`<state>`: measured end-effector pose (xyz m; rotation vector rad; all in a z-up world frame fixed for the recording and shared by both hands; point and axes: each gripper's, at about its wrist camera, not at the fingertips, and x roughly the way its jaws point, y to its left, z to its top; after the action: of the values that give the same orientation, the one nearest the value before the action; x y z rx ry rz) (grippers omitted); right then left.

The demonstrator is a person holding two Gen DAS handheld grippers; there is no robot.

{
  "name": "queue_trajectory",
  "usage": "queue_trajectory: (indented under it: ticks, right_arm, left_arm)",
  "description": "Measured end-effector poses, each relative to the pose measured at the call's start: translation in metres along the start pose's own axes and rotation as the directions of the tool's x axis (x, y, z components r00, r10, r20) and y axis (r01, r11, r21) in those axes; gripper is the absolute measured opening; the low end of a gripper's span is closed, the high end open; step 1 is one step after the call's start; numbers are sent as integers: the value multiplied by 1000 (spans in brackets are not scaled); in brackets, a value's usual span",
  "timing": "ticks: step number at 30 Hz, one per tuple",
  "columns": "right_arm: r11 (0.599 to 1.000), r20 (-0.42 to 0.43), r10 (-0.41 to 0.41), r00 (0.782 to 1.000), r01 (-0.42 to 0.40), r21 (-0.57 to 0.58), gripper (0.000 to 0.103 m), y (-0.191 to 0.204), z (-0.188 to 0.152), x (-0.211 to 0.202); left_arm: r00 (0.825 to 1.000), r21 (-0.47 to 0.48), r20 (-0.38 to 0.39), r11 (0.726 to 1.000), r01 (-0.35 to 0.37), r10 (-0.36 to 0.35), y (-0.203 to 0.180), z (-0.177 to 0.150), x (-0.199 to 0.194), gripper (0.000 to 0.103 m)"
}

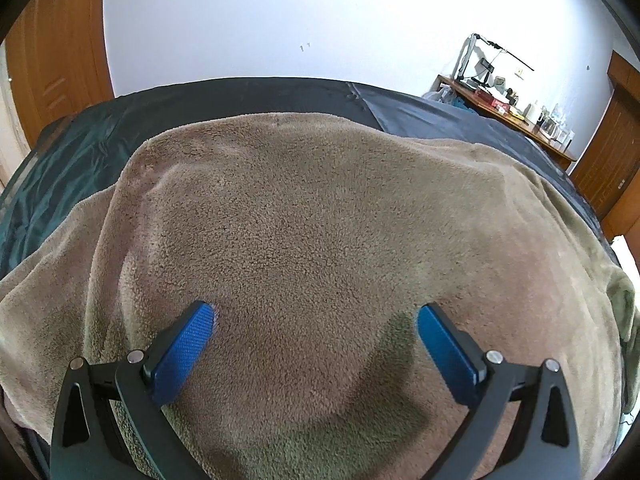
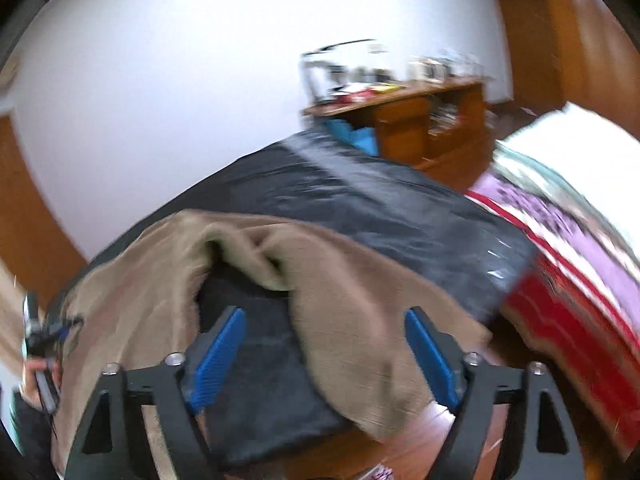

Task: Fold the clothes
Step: 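Grasp the blanket corner with the right tool and lift it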

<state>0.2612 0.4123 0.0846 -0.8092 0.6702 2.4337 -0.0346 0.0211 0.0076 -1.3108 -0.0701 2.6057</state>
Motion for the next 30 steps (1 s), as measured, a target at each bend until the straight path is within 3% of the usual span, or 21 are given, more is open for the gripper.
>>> queue_trajectory:
  ticks: [7, 12, 17, 22, 28, 30]
  right_arm:
    - [971, -36, -35, 999, 42, 237, 52, -60, -5, 1]
    - [951, -48, -12, 999, 26, 308, 51, -78, -9, 7]
    - [911, -56, 66, 996, -37, 411, 51, -98, -20, 21]
    - [888, -36, 174, 984, -141, 438, 51, -99, -25, 35]
    - [902, -29, 171, 985, -145, 406, 30, -89, -20, 44]
    - [911, -37, 154, 987, -127, 393, 27, -87, -19, 47]
  left_arm:
    - [1000, -14, 8, 1000, 22, -22, 10, -6, -10, 103]
    - [999, -28, 15, 999, 43, -43, 11, -4, -12, 103]
    - [999, -33, 16, 998, 46, -45, 12, -4, -14, 103]
    - [999, -37, 16, 998, 47, -46, 2, 3, -9, 103]
    - [998, -41, 18, 998, 53, -52, 4, 2, -11, 103]
    - [998, -43, 19, 998, 55, -54, 5, 2, -12, 103]
